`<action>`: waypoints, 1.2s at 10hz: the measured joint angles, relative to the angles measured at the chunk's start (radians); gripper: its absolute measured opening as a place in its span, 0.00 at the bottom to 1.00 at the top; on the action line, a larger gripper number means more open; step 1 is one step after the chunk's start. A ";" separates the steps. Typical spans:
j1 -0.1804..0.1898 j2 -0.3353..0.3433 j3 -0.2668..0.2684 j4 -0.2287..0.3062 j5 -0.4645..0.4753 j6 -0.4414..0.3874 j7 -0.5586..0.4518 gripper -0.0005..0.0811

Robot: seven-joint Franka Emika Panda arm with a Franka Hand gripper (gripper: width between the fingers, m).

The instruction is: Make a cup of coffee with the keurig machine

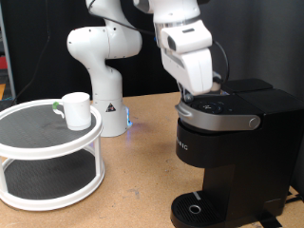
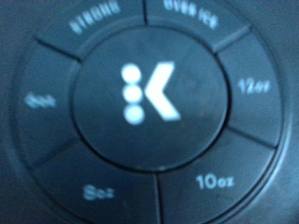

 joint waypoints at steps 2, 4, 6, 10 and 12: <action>-0.004 0.022 0.000 -0.014 -0.013 0.039 0.001 0.02; -0.004 0.022 0.000 -0.014 -0.013 0.041 0.001 0.02; -0.004 0.022 0.000 -0.015 -0.013 0.043 0.001 0.02; -0.004 0.015 -0.009 -0.019 0.103 0.043 -0.080 0.02; -0.004 -0.009 -0.022 -0.021 0.159 0.045 -0.114 0.02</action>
